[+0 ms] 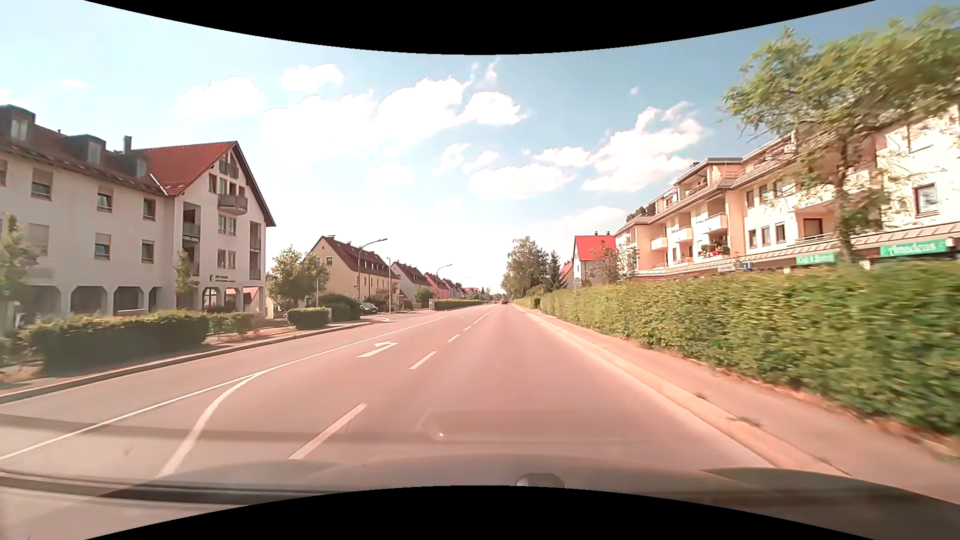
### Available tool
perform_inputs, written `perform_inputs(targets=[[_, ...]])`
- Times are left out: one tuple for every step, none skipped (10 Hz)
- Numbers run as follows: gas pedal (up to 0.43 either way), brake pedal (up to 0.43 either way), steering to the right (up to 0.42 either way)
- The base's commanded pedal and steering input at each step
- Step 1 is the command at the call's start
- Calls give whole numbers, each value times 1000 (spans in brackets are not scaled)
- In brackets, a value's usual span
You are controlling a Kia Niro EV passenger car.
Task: Follow the waypoints while adhering to traffic rules and regulations
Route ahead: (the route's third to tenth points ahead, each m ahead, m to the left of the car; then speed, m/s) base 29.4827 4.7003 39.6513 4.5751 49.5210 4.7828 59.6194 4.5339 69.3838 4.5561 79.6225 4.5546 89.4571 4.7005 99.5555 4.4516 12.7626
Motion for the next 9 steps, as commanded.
perform_inputs(targets=[[110, 0, -2], [110, 0, -2], [110, 0, -1], [110, 0, -1], [110, 0, -1], [110, 0, -1], [110, 0, 0], [110, 0, 0], [110, 0, 0]])
